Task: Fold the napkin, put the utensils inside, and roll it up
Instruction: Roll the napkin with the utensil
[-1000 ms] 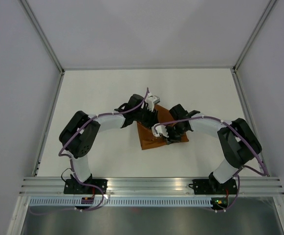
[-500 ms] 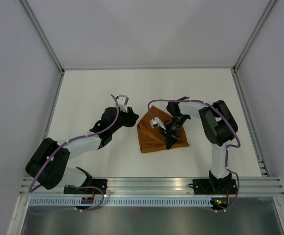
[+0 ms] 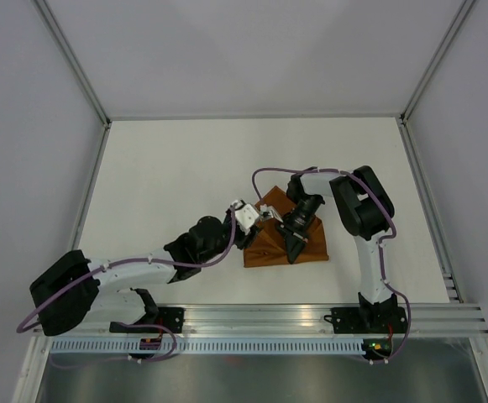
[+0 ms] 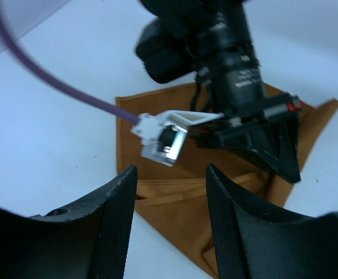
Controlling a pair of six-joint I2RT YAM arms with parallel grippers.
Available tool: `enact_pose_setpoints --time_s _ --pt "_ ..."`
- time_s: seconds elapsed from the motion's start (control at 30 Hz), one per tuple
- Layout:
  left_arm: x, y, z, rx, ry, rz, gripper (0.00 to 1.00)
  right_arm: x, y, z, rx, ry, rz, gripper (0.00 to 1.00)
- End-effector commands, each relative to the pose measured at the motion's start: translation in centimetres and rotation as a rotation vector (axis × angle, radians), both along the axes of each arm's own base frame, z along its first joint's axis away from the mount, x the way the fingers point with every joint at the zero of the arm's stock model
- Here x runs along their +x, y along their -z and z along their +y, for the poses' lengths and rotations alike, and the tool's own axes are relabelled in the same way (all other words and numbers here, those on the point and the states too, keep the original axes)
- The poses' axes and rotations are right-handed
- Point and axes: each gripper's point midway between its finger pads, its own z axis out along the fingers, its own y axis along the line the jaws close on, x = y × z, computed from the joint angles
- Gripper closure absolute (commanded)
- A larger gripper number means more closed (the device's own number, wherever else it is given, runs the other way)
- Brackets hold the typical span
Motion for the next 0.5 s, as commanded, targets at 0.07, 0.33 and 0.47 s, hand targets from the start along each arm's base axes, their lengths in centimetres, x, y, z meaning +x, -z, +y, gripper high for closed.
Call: enact_pose_setpoints --time_s 0.07,0.33,0.47 --pt "-4.4 2.7 -4.1 0.272 0.244 -0.066 0.43 3.1 4.5 -1.4 -0.045 -0.06 -0.177 0.99" --pt "-8.5 9.1 -8.6 0.42 0.44 0.0 0.43 2.9 4.4 -1.6 -0.045 -0.025 -0.181 0.99" --pt "-8.7 10.3 -9.4 0.437 0.468 0.001 0.42 2.7 4.4 -1.9 -0.045 -0.017 -0.177 0.99"
